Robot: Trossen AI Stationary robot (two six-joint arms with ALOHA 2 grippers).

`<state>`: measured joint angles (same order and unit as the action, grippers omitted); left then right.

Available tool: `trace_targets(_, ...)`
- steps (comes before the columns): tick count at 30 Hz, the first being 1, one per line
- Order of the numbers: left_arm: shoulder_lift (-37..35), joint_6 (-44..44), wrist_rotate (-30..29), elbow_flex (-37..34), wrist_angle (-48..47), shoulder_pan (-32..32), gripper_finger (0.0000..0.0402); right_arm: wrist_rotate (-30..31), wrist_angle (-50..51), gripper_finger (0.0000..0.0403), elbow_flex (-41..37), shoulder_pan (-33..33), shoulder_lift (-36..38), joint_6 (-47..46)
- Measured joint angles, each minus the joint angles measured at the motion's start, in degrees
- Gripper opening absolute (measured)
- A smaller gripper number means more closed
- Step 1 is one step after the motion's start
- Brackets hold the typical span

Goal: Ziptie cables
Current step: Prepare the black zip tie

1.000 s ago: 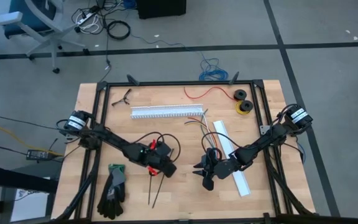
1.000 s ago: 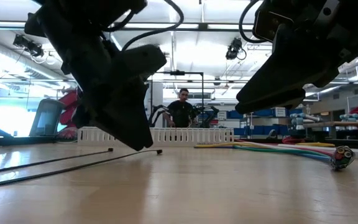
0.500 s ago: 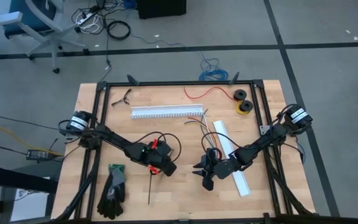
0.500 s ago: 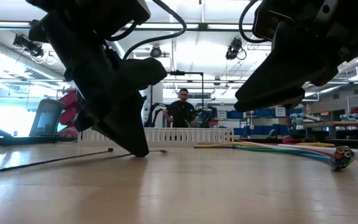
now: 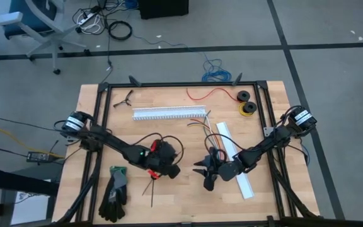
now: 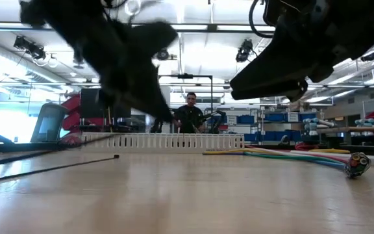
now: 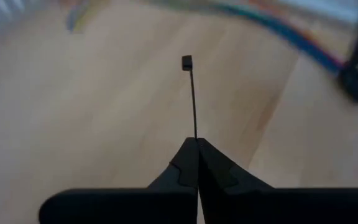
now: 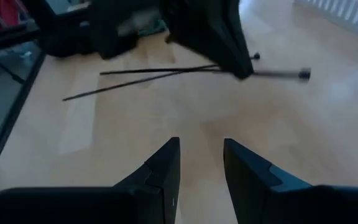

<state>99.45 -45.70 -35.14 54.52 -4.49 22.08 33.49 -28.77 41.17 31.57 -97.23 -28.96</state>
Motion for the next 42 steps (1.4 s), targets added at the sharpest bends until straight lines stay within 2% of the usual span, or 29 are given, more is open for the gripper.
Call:
trace_targets(5,-5.78,6.78,-10.62,-0.38,2.67,2.51,0.0001,-0.53,-9.74,0.0111,-4.79,-1.05,-0.06,2.30)
trace_targets(8,-7.65,11.42,-13.45,-2.91,9.86,3.39,0.0001,-3.18,-17.76,0.0110,-9.35,-3.35,-0.06,2.48)
trace_targets(10,-7.99,15.53,-12.15,-6.35,18.97,3.29,0.0001,-7.89,-23.89,0.0110,-12.08,-5.85,-0.11,2.48)
trace_targets(13,-7.99,20.46,-5.81,-13.49,36.22,1.40,0.0001,-14.69,-29.32,0.0110,-14.58,-9.61,-0.11,2.56)
trace_targets(17,-7.99,21.50,2.57,-24.17,59.25,-2.82,0.0000,-20.83,-32.30,0.0110,-15.30,-13.95,-0.11,5.05)
trace_targets(20,-7.99,21.67,5.26,-29.40,71.23,-5.79,0.0000,-24.71,-33.44,0.0110,-15.32,-17.25,-0.13,7.72)
trace_targets(26,-7.99,25.29,5.66,-31.48,74.97,-9.78,0.0000,-33.04,-39.16,0.0110,-15.29,-24.88,-0.11,11.08)
trace_targets(32,-7.99,27.48,5.81,-31.06,76.86,-11.98,0.0000,-40.83,-38.65,0.0110,-15.30,-30.51,-0.11,12.46)
trace_targets(37,-7.99,24.58,6.03,-31.06,77.12,-13.07,0.0000,-42.76,-38.61,0.0110,-15.30,-32.30,-0.11,12.69)
trace_targets(42,-7.99,18.74,8.75,-31.06,78.53,-14.17,0.0000,-42.75,-38.59,0.0110,-15.30,-32.53,-0.11,12.71)
